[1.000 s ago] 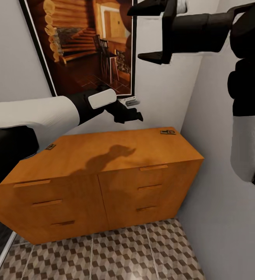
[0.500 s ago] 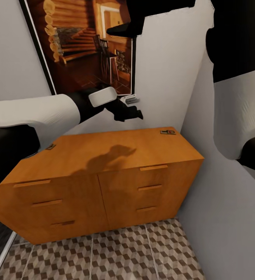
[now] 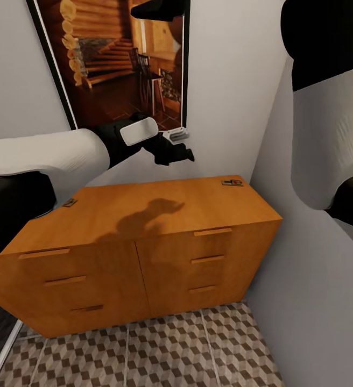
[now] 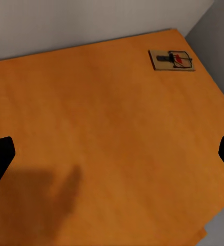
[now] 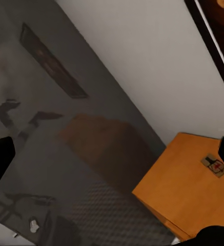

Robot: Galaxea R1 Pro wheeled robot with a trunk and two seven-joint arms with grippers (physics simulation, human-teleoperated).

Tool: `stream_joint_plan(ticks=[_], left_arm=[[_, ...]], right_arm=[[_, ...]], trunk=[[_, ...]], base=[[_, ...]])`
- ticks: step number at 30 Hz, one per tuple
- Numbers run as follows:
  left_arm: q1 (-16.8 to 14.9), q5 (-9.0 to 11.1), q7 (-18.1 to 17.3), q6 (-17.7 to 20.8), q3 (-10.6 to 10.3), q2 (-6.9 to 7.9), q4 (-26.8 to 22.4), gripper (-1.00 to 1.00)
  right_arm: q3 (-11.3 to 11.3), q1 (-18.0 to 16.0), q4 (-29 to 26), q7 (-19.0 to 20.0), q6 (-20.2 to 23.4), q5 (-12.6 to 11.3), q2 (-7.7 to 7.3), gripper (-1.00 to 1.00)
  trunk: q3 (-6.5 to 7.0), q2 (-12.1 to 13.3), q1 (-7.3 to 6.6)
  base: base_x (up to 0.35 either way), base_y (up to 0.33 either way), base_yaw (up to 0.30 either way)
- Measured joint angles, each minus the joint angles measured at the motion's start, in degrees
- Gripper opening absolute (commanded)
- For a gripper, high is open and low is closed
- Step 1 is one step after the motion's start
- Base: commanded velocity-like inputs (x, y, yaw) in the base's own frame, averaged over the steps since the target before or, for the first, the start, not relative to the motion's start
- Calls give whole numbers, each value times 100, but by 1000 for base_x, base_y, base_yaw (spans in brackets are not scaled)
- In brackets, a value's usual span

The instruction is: Take the four mousetraps from the cabinet in the bathroom and place them on the bathroom floor. Make sure all four end up on the same floor surface, and ensure that at least two of them are either under or directly next to the same bathroom sink.

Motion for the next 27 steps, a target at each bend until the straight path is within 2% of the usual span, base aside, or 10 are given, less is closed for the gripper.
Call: stream_joint_plan(ticks=[8, 9, 14, 15, 18, 22, 27], left_arm=[[8, -6, -30, -10, 6, 23, -72, 100], [41, -36, -62, 22, 38, 19, -104, 100], [203, -188, -86, 157, 195, 20, -266, 100], [236, -220, -64, 126, 162, 20, -298, 100], [334, -131, -7, 31, 61, 26, -201, 100], [464, -4, 47, -28, -70, 52, -263, 100], [627, 125, 69, -51, -88, 49, -394, 100]], right_arm=[[7, -38, -18, -3, -19, 29, 97, 100], [39, -5, -50, -36, -35, 50, 64, 100], [200, 102, -21, -48, -35, 62, 105, 100], [233, 84, 11, -45, -34, 65, 122, 100], [276, 20, 78, -48, -21, 76, 160, 100], [405, 100, 94, -68, -13, 95, 172, 100], [566, 150, 103, -89, -14, 107, 175, 100]], trunk=[[0, 0, 0], [0, 0, 0], [0, 0, 0], [0, 0, 0], [0, 0, 0], [0, 0, 0], [0, 0, 0]], base=[[0, 0, 0], [0, 0, 0], [0, 0, 0], [0, 0, 0], [0, 0, 0], [0, 0, 0], [0, 0, -1]])
